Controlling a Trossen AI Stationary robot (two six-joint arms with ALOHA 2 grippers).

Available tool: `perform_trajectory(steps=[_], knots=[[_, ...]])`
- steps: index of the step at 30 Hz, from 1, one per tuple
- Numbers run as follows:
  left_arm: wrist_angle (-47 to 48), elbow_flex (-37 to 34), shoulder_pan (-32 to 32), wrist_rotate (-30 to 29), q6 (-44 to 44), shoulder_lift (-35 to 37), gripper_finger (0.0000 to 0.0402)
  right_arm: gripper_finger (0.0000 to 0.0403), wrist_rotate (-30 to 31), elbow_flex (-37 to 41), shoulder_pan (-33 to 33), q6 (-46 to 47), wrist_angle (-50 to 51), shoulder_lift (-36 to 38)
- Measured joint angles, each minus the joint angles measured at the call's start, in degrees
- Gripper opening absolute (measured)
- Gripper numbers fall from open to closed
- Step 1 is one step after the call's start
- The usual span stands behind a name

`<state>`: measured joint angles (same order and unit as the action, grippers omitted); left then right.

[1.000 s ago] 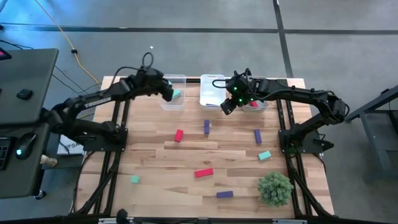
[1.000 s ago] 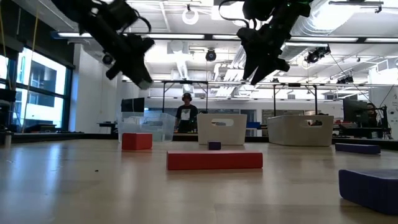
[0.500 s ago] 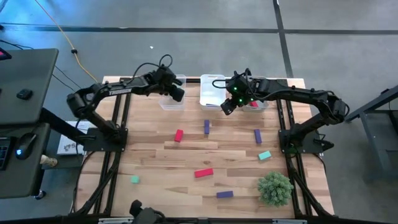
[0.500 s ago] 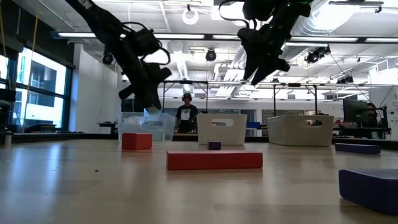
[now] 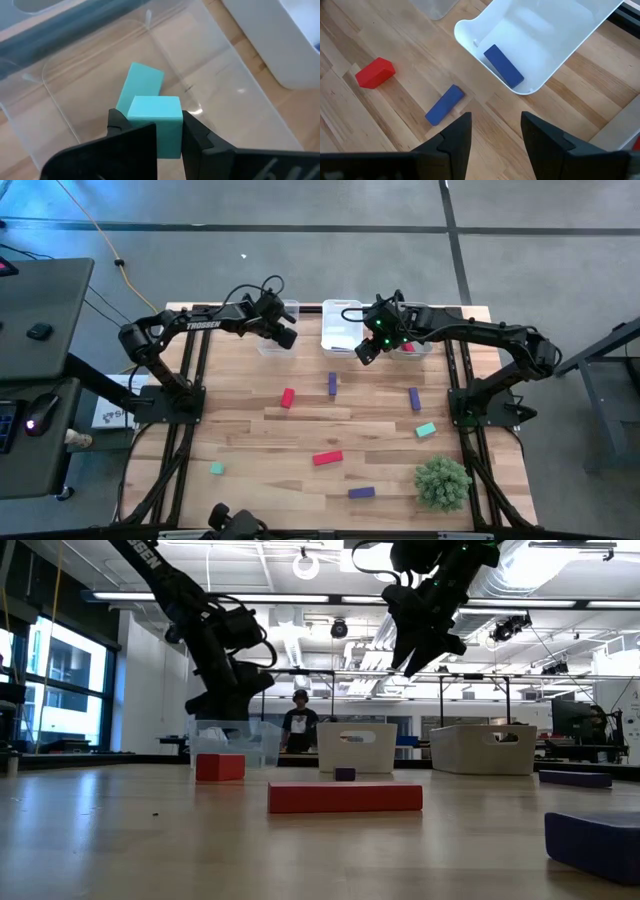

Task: Sort & place blocks by color
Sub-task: Put the blue block into the transparent bin, then put the violet block into the white bin

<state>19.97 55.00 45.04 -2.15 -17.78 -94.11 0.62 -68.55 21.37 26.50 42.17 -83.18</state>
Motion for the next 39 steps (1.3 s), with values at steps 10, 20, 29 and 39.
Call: perform_trajectory(steps=[10,20,29,39], knots=[[2.1,0.0,0.0,0.0,-0.5,0.0,0.0059,0.0161,0.0,0.0,0.0,0.0,0.0,0.0],[2.1,0.0,0.0,0.0,-0.5,0.0,0.0101,0.0161,-1.8,0.0,0.0,3.7,0.2,0.0],[2.5,0.0,0.0,0.0,2.6,2.6,0.0103,0.0161,-10.4,0.0,-0.7,11.1,6.1,0.0],[3.0,0.0,0.0,3.2,8.1,10.6,0.0103,0.0161,-10.9,0.0,-6.5,20.3,14.7,0.0]])
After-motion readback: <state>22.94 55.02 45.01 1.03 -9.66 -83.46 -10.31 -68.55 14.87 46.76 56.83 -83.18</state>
